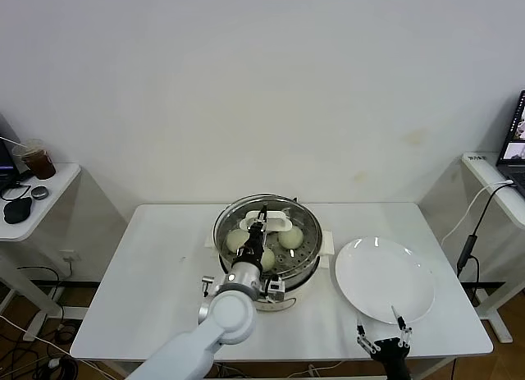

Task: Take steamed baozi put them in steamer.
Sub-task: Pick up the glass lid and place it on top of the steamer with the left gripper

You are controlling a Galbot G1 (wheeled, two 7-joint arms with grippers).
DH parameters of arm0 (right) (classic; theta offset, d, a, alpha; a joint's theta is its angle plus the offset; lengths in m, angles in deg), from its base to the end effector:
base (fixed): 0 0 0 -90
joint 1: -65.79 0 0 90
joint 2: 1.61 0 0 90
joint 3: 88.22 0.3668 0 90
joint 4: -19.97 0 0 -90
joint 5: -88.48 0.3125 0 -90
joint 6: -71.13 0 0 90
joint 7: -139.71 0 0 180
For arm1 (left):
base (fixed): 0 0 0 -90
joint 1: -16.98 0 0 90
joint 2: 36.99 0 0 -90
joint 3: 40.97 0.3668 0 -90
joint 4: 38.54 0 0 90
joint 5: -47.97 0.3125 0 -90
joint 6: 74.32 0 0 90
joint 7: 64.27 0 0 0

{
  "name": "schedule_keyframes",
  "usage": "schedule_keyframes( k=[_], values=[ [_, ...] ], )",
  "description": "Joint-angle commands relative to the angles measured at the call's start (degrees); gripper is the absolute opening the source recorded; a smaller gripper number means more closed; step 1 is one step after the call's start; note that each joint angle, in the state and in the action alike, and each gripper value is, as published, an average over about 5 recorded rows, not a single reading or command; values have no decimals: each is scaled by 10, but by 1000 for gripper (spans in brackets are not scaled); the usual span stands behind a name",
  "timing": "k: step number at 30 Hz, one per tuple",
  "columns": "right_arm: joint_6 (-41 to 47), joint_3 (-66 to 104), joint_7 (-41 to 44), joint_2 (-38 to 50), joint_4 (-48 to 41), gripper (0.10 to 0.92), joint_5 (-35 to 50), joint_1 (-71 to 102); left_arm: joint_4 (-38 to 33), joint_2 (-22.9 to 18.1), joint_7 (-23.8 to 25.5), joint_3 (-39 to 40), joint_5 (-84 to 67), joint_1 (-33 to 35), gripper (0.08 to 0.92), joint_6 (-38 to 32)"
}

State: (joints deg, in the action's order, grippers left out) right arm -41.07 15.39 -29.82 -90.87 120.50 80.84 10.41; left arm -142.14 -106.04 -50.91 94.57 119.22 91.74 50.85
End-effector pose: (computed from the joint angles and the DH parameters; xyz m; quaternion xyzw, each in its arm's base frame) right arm 0.0703 -0.0763 -0.4237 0.0216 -0.9908 0.1291 0.0351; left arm 0.2976 -0.0976 -0.2832 0.0871 0.6978 0.7084 0.0606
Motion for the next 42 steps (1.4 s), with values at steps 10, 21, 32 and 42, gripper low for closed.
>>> schedule_keyframes(
  k=[10, 21, 32, 42],
  values=[
    [-4, -3, 1, 0, -4, 823, -2, 2, 25, -19, -9, 12, 3, -1, 165, -1],
    [-4, -4, 1, 0, -6, 823, -3, 2, 0, -23, -35, -3, -43, 17, 167, 3],
    [2, -3, 4, 0, -10, 823, -11, -1, -207, 31, -149, -89, -288, 215, 443, -61],
    [8, -11, 7, 7, 3, 823, 16, 7, -270, -11, -269, -440, -702, 573, 729, -469]
  ],
)
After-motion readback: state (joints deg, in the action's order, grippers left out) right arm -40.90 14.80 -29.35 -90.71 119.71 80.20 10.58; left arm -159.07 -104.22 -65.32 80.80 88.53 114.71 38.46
